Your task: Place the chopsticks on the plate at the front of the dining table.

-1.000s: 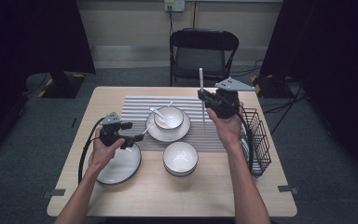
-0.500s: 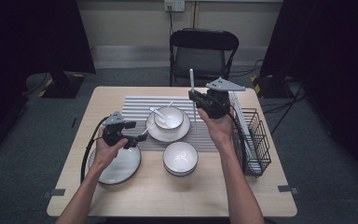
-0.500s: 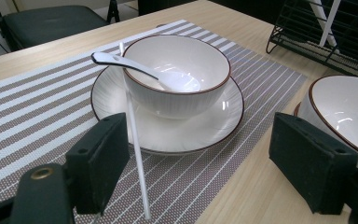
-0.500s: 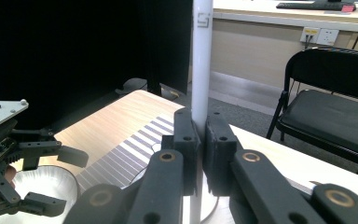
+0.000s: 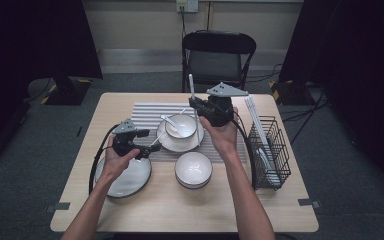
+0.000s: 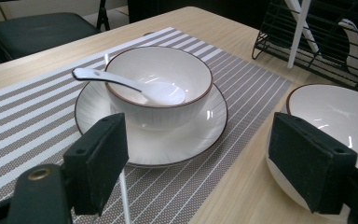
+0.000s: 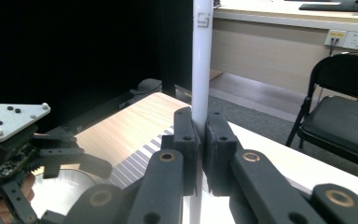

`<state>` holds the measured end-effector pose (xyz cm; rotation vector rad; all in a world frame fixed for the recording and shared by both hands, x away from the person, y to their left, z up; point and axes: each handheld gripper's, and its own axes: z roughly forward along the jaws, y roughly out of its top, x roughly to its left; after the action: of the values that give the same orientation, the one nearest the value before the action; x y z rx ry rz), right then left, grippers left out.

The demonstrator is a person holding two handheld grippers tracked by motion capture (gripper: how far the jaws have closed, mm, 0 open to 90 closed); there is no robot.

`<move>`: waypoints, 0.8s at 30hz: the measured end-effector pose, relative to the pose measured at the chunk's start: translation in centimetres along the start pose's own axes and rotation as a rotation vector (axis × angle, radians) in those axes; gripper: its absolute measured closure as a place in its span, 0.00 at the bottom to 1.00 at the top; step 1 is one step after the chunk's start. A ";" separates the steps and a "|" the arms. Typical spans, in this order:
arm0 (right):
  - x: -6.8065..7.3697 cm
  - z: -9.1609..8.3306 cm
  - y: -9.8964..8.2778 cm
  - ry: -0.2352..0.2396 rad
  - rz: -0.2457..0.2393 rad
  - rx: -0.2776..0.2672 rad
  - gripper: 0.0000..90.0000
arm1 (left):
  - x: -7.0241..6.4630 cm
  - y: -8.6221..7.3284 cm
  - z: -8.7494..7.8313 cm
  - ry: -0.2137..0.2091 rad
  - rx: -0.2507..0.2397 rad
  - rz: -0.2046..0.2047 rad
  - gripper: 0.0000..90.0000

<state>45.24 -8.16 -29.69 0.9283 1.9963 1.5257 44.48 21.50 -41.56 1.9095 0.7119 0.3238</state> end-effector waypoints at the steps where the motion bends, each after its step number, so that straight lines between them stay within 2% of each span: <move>1: 0.1 0.1 0.0 0.003 -0.001 -0.001 0.95 | -0.1 0.1 0.0 0.001 0.001 0.003 0.22; 10: 1.4 1.3 0.4 0.039 -0.010 -0.003 0.95 | -0.7 0.8 0.5 0.003 -0.010 0.006 0.21; 17: 2.5 2.1 0.5 0.068 -0.018 0.003 0.95 | -1.2 1.3 0.8 -0.030 -0.032 0.012 0.27; 18: 2.6 2.2 0.5 0.071 -0.017 0.002 0.95 | -1.2 1.3 0.9 -0.026 -0.023 0.014 0.28; 24: 3.5 2.9 0.3 0.098 -0.015 0.007 0.95 | -1.4 1.5 1.1 -0.041 -0.050 0.005 0.30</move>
<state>45.05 -3.59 -30.07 0.8544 2.0730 1.5850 44.41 19.39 -40.52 1.8655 0.6657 0.3027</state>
